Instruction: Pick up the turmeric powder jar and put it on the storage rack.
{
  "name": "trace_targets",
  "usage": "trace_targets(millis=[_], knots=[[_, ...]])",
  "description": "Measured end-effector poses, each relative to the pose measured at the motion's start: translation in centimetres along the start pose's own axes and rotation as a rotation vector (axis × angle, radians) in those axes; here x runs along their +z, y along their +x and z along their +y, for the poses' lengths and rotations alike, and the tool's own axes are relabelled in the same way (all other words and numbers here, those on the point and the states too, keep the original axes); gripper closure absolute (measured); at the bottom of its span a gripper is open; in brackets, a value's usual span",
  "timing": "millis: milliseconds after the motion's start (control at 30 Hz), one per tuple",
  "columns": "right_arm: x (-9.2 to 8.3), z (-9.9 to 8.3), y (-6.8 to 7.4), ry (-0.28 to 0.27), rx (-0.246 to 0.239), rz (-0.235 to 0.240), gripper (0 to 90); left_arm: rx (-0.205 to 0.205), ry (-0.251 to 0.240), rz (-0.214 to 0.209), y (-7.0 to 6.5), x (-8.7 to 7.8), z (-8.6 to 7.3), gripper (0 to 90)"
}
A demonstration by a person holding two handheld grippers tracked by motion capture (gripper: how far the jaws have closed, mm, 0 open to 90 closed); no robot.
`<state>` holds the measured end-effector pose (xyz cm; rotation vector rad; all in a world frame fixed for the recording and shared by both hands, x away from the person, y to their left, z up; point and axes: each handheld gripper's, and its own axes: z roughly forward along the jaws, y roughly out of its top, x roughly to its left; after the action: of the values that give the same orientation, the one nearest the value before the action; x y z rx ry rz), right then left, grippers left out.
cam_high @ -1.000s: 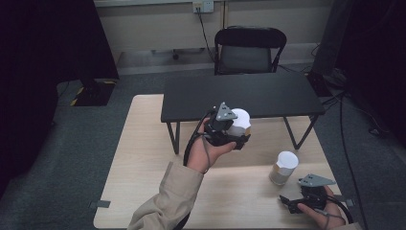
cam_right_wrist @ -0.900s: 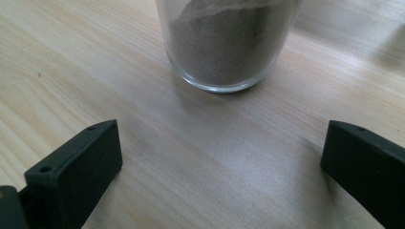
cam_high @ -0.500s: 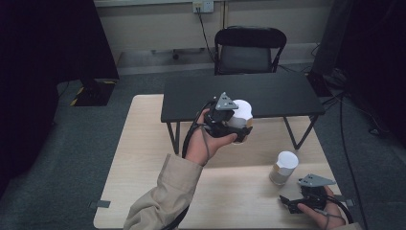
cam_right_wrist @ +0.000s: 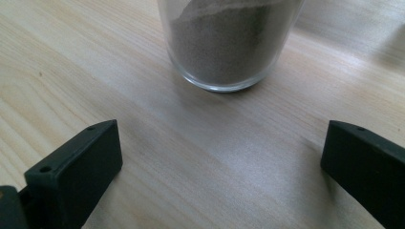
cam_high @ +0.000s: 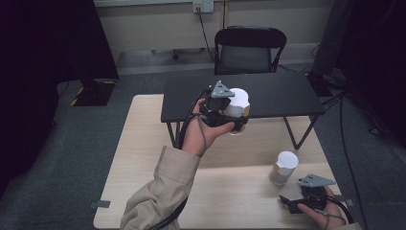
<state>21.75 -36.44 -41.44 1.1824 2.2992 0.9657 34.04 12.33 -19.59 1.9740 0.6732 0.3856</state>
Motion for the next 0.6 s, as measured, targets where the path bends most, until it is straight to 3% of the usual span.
trace_targets(millis=[600], knots=[[0.0, 0.0, 0.0, 0.0, -0.002, 0.002, 0.0, -0.039, -0.017, 0.062, 1.5, -0.4, 1.2, 30.2]])
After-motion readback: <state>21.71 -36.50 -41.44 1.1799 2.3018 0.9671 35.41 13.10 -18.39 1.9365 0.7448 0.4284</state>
